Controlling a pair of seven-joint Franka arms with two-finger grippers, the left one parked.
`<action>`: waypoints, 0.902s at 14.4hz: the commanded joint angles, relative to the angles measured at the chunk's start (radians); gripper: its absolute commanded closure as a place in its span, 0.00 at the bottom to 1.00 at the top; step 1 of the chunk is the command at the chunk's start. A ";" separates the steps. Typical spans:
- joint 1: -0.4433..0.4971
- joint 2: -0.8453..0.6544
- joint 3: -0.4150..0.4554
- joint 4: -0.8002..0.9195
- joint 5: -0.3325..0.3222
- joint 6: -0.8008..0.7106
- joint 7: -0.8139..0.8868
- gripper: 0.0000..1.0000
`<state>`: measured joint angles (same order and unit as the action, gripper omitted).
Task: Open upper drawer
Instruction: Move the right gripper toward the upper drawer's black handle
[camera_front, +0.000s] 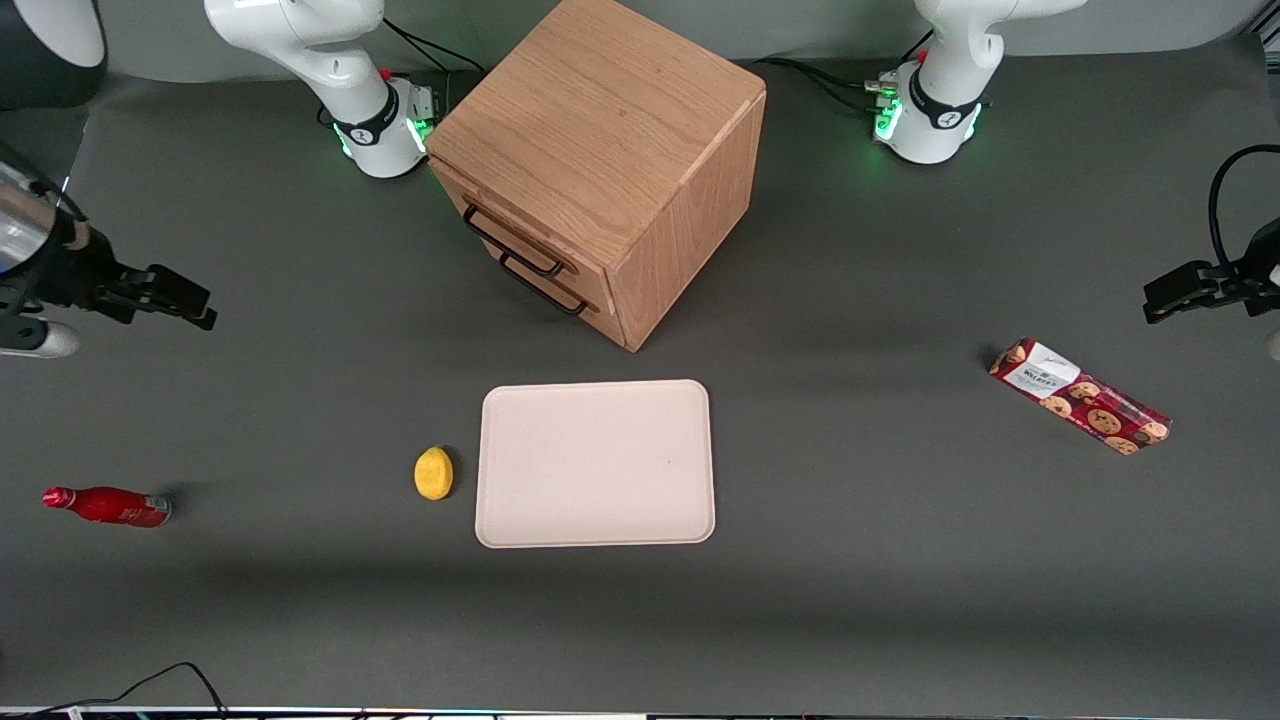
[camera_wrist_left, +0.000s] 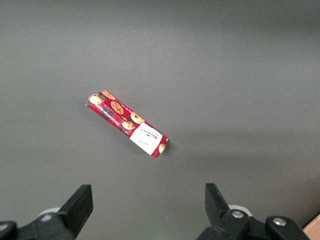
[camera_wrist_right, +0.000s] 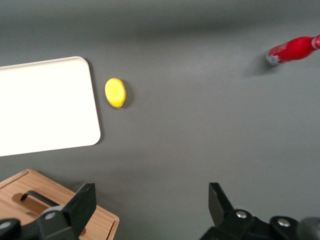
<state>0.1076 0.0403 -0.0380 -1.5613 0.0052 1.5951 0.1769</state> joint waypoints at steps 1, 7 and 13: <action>0.012 -0.005 0.065 -0.032 0.010 -0.007 0.015 0.00; 0.000 0.006 0.230 -0.071 0.018 -0.006 -0.238 0.00; -0.003 0.012 0.248 -0.127 0.271 -0.004 -0.533 0.00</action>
<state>0.1144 0.0540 0.2002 -1.6527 0.2193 1.5904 -0.2780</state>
